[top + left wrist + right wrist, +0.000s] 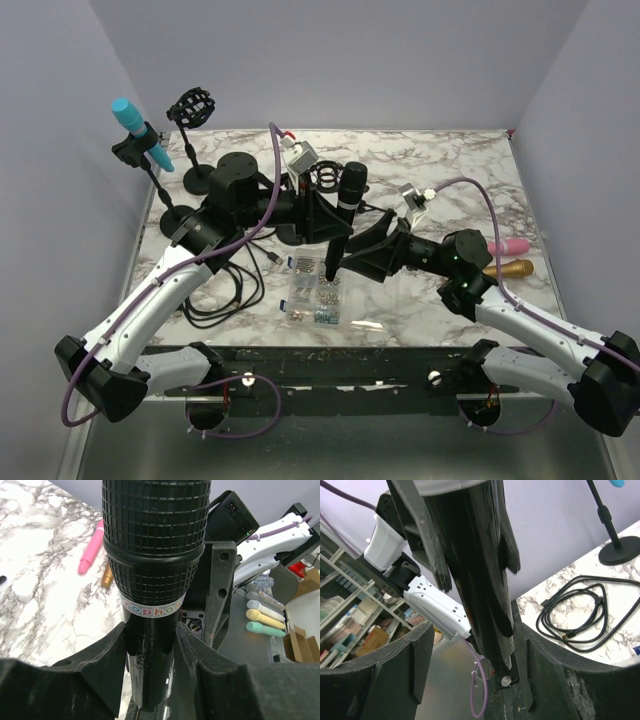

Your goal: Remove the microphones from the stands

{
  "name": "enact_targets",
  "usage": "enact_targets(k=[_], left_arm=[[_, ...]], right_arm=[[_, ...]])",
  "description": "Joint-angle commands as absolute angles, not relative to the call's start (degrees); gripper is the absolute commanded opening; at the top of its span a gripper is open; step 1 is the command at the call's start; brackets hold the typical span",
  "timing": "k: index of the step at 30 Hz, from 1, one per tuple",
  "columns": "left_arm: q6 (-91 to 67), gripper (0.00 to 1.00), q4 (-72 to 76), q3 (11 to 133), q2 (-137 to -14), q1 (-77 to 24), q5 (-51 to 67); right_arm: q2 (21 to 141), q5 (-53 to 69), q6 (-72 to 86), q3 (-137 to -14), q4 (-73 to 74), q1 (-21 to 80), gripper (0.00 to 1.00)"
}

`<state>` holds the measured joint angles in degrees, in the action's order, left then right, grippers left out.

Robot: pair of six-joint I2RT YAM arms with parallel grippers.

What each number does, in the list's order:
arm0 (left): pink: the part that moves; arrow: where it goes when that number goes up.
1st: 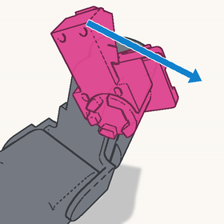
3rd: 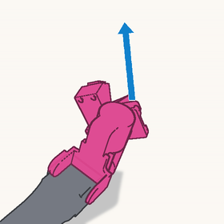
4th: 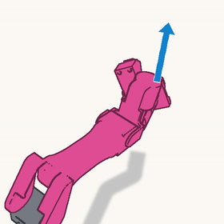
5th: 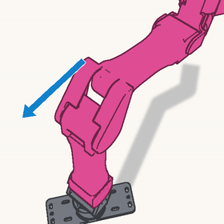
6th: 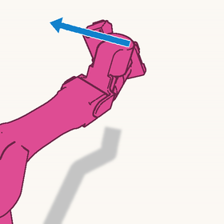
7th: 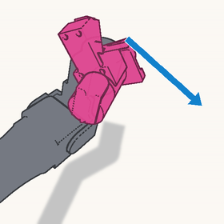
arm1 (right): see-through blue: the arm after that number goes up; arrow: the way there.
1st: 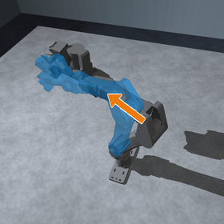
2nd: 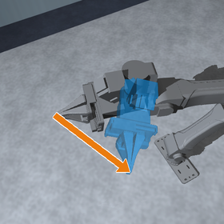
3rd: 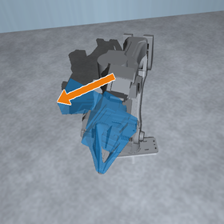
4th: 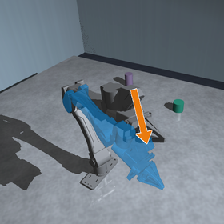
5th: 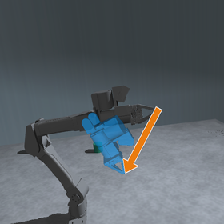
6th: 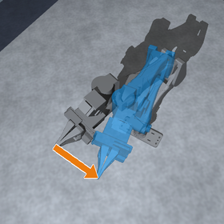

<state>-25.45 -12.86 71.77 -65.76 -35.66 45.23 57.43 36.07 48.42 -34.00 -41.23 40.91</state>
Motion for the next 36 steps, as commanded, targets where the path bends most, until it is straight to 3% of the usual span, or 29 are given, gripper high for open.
enact_targets(k=[1,7,11,13,14,17,19,20,25,28,32,36], left_arm=[[-27.2,0.0,-11.2,72.5,-66.6,-36.9,47.5],[-29.4,0.0,-9.3,71.9,-67.1,-37.0,48.4],[-29.0,0.0,-9.7,71.9,-67.2,-37.3,48.0],[-28.6,0.0,-11.2,72.7,-67.5,-37.3,46.6],[-28.1,0.03,-12.4,73.3,-67.8,-37.3,45.8],[-26.3,0.43,-15.0,74.0,-67.6,-37.3,42.4],[-25.0,0.75,-16.5,74.3,-67.1,-37.3,39.9],[-24.1,0.97,-17.6,74.8,-66.9,-37.3,38.1],[-19.2,0.98,-22.4,75.3,-63.0,-37.3,24.4],[-17.8,0.98,-22.9,74.4,-60.0,-37.3,16.7],[-17.4,0.99,-21.3,72.2,-56.7,-37.2,10.4],[-17.3,0.98,-20.0,71.1,-55.2,-37.3,8.8]], right_arm=[[59.0,38.7,51.1,-34.0,-51.9,40.8,0.69],[62.6,38.3,52.4,-33.4,-55.9,40.9,0.62],[62.2,33.7,52.2,-32.6,-53.7,40.8,0.51],[62.0,30.8,51.9,-32.1,-52.1,40.9,0.42],[62.1,29.6,51.9,-31.8,-51.9,40.9,0.33],[62.0,26.2,50.9,-32.0,-47.8,40.8,0.01],[61.5,25.4,50.5,-31.8,-46.7,40.9,0.0],[61.2,25.2,50.0,-31.8,-45.9,40.9,0.0],[57.1,17.7,43.6,-35.0,-29.4,40.8,0.0],[52.5,-0.2,43.5,-36.8,-13.1,40.9,0.0],[46.4,-30.2,55.2,-37.1,12.1,40.8,0.0],[45.8,-43.9,63.9,-40.4,31.7,40.5,0.0]])
